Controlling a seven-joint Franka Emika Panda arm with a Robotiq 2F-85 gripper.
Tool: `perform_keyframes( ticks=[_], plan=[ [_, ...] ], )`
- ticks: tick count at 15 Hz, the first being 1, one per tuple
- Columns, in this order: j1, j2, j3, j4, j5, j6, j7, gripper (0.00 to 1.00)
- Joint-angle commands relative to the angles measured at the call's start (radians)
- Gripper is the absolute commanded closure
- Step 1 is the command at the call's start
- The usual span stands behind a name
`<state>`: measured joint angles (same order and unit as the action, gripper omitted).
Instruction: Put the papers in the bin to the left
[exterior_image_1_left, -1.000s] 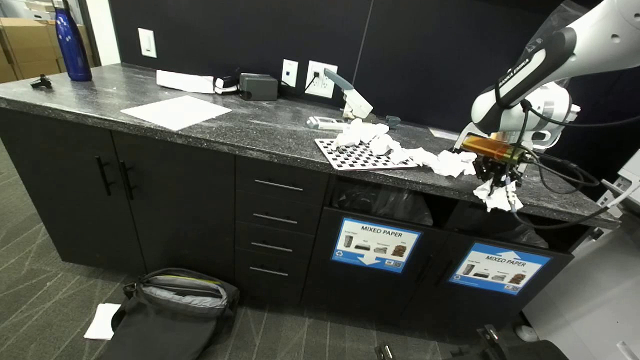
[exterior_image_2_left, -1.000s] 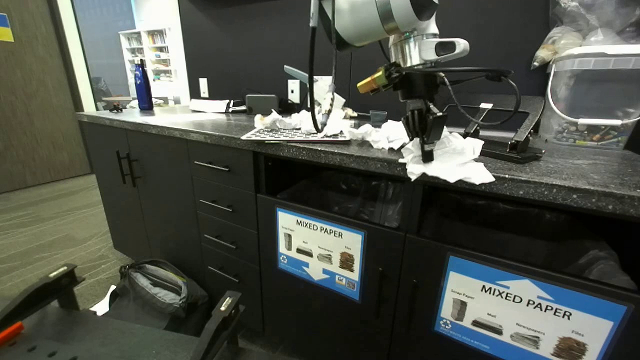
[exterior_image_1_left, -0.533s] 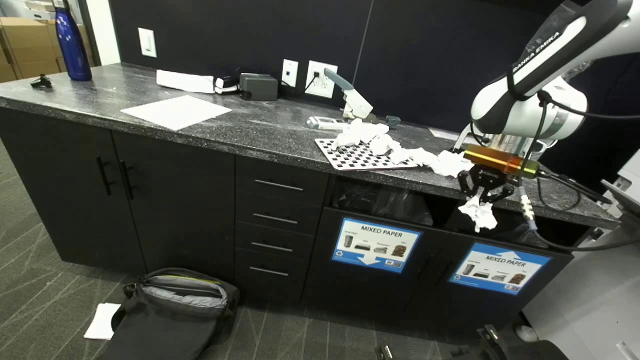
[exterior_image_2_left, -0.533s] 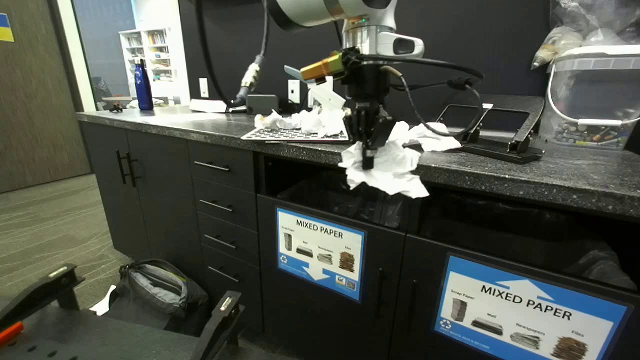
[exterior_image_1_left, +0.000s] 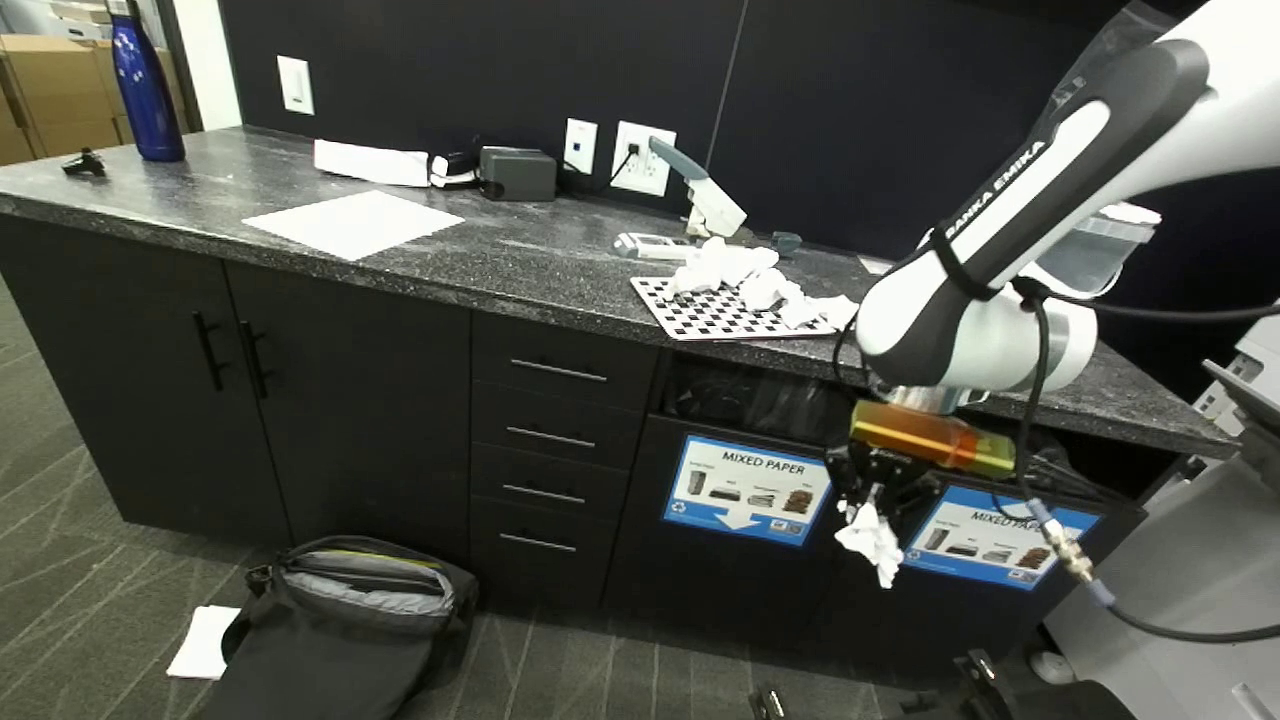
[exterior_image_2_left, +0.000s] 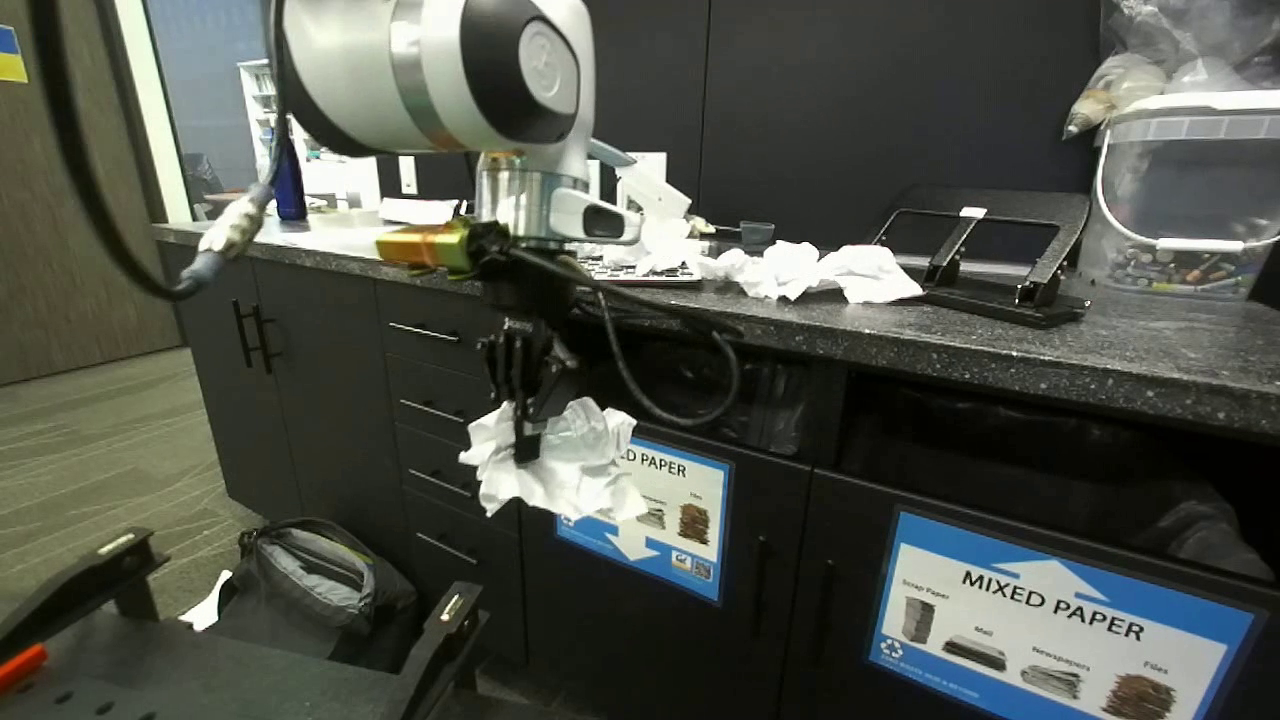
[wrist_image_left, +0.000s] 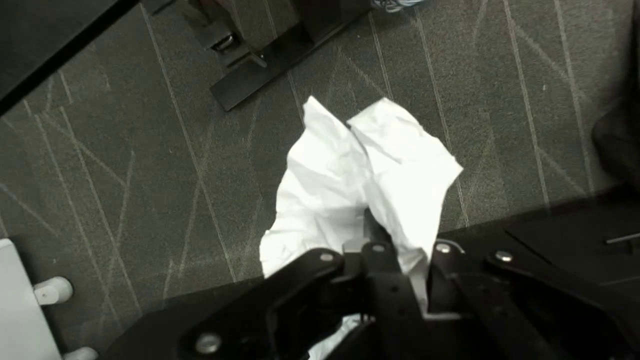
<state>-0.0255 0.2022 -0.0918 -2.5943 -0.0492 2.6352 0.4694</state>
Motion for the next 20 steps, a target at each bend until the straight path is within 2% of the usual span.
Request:
perform_keyframes(
  ticks=[1, 3, 4, 5, 7, 10, 11, 12, 16, 20],
  plan=[
    [0.148, 0.119, -0.094, 0.004, -0.233, 0.236, 0.221, 0.95],
    [0.295, 0.208, -0.233, 0.059, -0.376, 0.346, 0.360, 0.95],
    [0.372, 0.263, -0.308, 0.095, -0.408, 0.411, 0.408, 0.95],
    [0.419, 0.315, -0.363, 0.127, -0.470, 0.468, 0.486, 0.95],
    [0.538, 0.430, -0.484, 0.205, -0.474, 0.579, 0.556, 0.95],
    [0.652, 0.587, -0.599, 0.307, -0.388, 0.721, 0.617, 0.95],
    [0.665, 0.626, -0.614, 0.339, -0.353, 0.749, 0.631, 0.95],
    [0.674, 0.670, -0.604, 0.356, -0.197, 0.780, 0.536, 0.95],
    [0.656, 0.800, -0.552, 0.446, 0.132, 0.859, 0.437, 0.95],
    [0.645, 0.907, -0.499, 0.544, 0.445, 0.927, 0.264, 0.95]
  ],
)
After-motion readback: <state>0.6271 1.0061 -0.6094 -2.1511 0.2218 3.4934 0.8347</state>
